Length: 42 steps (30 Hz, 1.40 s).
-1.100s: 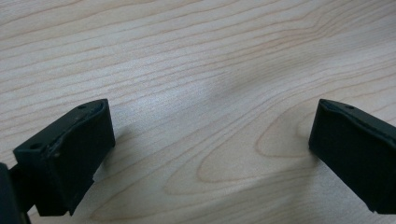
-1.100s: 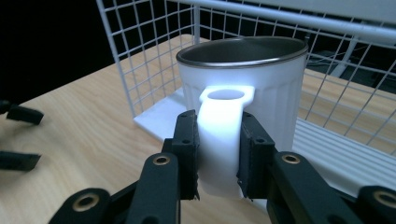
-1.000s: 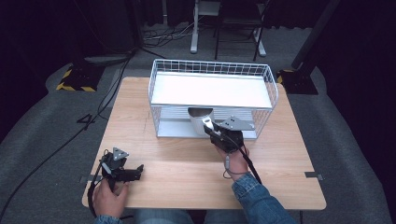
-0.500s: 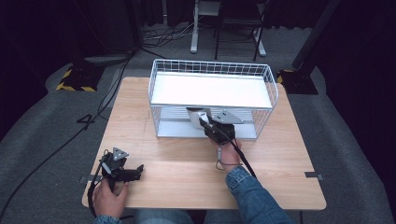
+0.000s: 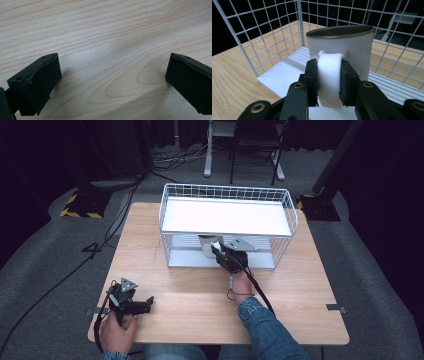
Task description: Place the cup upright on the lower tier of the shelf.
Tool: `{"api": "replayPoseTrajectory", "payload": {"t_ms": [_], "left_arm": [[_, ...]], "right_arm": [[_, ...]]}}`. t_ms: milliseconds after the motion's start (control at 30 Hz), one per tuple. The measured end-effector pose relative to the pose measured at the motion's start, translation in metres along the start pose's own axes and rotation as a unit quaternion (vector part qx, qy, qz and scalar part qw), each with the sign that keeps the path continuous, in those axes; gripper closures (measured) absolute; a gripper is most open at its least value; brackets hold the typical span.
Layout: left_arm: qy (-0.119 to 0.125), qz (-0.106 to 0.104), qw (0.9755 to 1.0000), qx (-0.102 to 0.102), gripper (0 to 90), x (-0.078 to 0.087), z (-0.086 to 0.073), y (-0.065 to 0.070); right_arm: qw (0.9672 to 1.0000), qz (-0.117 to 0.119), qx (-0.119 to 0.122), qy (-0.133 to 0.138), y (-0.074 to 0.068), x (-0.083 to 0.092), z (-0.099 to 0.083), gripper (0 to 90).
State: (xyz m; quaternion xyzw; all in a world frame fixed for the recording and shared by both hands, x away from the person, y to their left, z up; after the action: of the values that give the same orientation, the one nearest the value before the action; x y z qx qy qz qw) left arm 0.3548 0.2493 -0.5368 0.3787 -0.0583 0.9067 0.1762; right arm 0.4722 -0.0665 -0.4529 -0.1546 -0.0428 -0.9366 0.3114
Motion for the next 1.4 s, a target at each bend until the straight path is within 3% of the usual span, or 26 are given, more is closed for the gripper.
{"api": "replayPoseTrajectory", "payload": {"t_ms": [300,800,867,1100,1400], "left_arm": [[0.0,0.0,1.0,0.0,0.5,0.0,0.0,0.0],[0.0,0.0,1.0,0.0,0.5,0.0,0.0,0.0],[0.0,0.0,1.0,0.0,0.5,0.0,0.0,0.0],[0.0,0.0,1.0,0.0,0.5,0.0,0.0,0.0],[0.0,0.0,1.0,0.0,0.5,0.0,0.0,0.0]], "right_arm": [[1.0,-0.002,-0.004,-0.001,0.001,-0.002,-0.002,72.0],[0.9986,-0.02,-0.023,-0.044,0.008,-0.002,-0.013,70.6],[0.9979,-0.028,-0.027,-0.052,0.011,-0.002,-0.015,67.8],[0.9978,-0.017,-0.029,-0.056,0.011,0.0,-0.015,54.1],[0.9983,-0.01,-0.022,-0.053,0.01,0.019,-0.008,50.9]]}}
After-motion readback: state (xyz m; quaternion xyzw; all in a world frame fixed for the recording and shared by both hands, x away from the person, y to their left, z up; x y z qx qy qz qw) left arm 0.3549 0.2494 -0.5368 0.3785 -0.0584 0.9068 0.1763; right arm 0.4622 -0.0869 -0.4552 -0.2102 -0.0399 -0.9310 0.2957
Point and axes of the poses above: each handheld gripper's, and its own axes: x roughly backward along the jaws, z roughly out of its top, y roughly to its right, the point moved 4 cm from there along -x, roughly forward along the jaws, and after that the axes turned 3 degrees about y, right-handed, at the moved point
